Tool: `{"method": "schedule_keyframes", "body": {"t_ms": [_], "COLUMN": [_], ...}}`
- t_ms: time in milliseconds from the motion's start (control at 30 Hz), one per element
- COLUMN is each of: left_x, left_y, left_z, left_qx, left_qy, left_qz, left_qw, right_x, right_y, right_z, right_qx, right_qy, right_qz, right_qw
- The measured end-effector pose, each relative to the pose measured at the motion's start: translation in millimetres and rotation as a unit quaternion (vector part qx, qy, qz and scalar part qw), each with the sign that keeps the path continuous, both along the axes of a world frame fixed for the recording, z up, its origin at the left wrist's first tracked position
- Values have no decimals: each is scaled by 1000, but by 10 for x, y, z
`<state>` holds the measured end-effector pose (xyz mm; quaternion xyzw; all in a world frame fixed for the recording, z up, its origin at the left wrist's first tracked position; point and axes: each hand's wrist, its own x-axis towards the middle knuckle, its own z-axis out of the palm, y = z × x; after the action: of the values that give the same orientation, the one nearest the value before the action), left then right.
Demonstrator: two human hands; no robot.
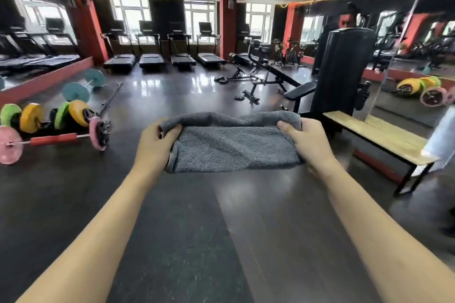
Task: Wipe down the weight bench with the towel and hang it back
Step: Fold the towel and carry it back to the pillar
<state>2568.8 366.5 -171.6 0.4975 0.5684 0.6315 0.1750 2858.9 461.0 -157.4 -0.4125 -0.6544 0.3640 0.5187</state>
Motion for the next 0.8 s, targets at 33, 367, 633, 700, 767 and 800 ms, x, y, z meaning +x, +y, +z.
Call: {"method": "schedule_keyframes", "body": {"t_ms": [33,367,633,700,767,800], "left_x": [-110,-1796,-3840,-4385,-4916,-5165], "left_y": [210,1667,2612,2810,3008,3108], "left_z": [31,154,2,53,134,180], "left_qx": [-1,29,70,62,64,66], "left_qy": [-2,-12,-42,-32,-25,-14], "left_qz": [9,137,164,187,209,218], "left_qw": [1000,990,983,980,976,974], "right_x": [-133,-2142,-4463,-5068,-5630,-5886], "right_y": [282,2563,3768,4000,4205,4303], "right_z": [13,144,4,69,154,189], "right_qx": [-4,-8,-34,-53,-64,-65], "right_qy": [1,15,9,15,26,33], "right_qz": [10,128,184,200,222,231], "right_qw": [1000,992,982,978,973,970]}}
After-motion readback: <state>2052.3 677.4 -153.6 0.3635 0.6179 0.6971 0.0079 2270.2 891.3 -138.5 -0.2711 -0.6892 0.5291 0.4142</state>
